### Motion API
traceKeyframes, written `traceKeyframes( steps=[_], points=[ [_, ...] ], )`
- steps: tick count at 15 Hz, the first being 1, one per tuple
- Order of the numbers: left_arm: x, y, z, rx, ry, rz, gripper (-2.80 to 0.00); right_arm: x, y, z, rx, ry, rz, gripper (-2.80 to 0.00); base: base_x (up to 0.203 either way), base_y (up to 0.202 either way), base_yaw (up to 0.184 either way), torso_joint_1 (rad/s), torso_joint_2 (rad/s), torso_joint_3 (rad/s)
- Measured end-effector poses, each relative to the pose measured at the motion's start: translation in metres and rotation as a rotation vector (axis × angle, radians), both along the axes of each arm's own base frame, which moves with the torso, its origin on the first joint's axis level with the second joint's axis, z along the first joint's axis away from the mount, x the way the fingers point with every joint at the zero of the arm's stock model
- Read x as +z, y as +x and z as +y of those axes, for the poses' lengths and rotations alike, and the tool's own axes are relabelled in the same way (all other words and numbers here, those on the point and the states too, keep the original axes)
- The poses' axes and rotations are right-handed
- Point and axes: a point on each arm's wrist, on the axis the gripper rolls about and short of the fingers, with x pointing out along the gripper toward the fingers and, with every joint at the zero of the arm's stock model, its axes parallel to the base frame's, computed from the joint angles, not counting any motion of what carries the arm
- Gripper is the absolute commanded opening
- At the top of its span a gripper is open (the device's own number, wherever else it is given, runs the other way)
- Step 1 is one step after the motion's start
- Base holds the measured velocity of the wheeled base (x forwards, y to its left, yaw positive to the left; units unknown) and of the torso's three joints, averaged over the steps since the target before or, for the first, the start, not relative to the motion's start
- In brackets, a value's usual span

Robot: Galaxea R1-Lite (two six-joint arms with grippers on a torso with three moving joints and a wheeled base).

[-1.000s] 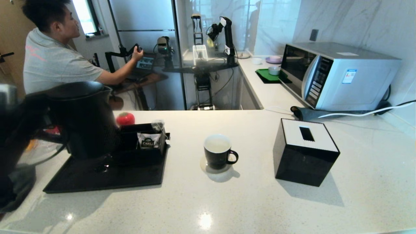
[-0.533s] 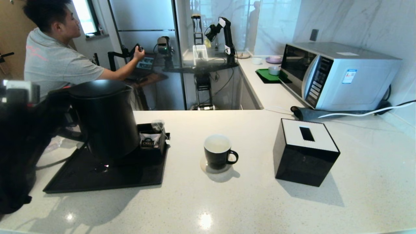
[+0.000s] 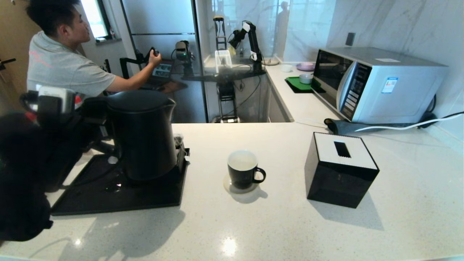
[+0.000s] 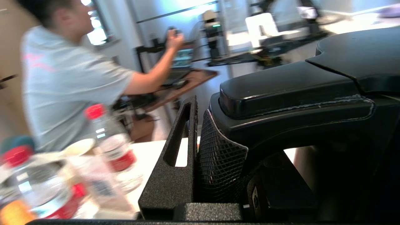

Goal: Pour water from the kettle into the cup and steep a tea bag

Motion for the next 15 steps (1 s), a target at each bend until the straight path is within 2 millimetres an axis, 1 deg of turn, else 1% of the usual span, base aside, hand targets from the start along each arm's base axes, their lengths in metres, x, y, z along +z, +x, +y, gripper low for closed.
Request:
traceKeyframes(
  steps=[5, 8, 11, 15],
  points=[
    [-0.004, 0.004, -0.027, -0.033, 0.011, 0.015, -2.80, 0.000, 0.000, 0.000, 0.000, 0.000, 0.000, -2.80, 0.000, 0.000, 0.000, 0.000, 0.00, 0.000],
    [-0.006, 0.005, -0.040, -0.048, 0.033, 0.023, -2.80, 0.000, 0.000, 0.000, 0.000, 0.000, 0.000, -2.80, 0.000, 0.000, 0.000, 0.000, 0.00, 0.000],
    [-0.006, 0.004, -0.048, -0.067, 0.051, 0.025, -2.80, 0.000, 0.000, 0.000, 0.000, 0.000, 0.000, -2.80, 0.000, 0.000, 0.000, 0.000, 0.00, 0.000],
    [-0.006, 0.003, -0.054, -0.076, 0.088, 0.025, -2.80, 0.000, 0.000, 0.000, 0.000, 0.000, 0.000, -2.80, 0.000, 0.000, 0.000, 0.000, 0.00, 0.000]
  ],
)
